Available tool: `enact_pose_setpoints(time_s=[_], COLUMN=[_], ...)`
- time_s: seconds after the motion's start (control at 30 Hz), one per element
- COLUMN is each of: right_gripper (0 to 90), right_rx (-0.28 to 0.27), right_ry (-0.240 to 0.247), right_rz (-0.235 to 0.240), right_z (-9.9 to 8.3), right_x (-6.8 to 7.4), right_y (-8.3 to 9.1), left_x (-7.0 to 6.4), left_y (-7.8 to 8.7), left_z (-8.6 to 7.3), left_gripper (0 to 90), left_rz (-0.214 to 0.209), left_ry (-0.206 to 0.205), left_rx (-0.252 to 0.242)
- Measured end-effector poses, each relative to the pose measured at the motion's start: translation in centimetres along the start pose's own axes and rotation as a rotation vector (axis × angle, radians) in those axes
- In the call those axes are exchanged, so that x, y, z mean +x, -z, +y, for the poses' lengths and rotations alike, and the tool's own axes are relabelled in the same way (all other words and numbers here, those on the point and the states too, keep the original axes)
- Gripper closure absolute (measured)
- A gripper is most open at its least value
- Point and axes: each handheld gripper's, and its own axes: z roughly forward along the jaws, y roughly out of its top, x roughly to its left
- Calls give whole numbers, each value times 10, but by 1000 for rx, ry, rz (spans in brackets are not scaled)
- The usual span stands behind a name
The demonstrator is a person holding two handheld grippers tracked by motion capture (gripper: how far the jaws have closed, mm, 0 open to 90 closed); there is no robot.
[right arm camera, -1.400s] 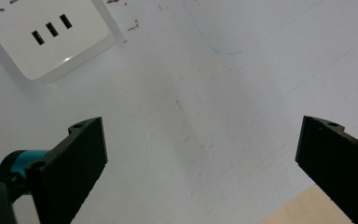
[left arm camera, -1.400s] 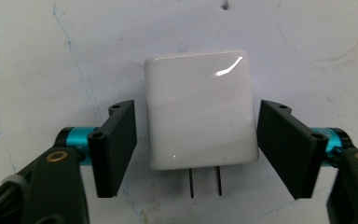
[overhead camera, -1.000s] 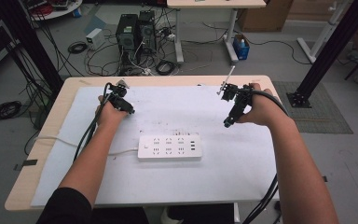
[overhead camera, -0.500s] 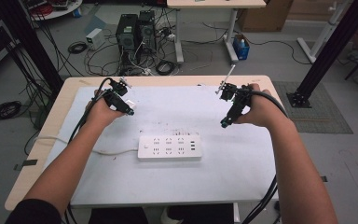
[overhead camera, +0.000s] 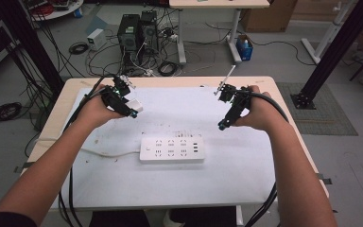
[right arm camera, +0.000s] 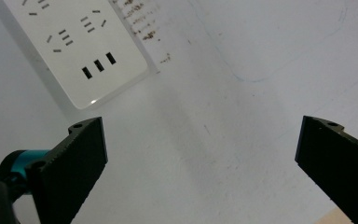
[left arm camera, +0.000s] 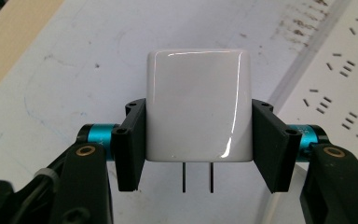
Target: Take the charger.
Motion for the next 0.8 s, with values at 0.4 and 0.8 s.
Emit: enact_pose_setpoints(time_s=[0.4,0.8], right_gripper=[14,15], right_rx=[-91,-116], right_ry=[-68,-92], right_rz=[70,123], right_z=[15,31], right_x=[9,17], right_y=[-5,-17], left_x=[-27,-38], left_y=[7,-1], left_z=[10,14], left_gripper=[425,425], left_rz=[-67,-87], left_ry=[-128,-173], left_rx=[-41,-55])
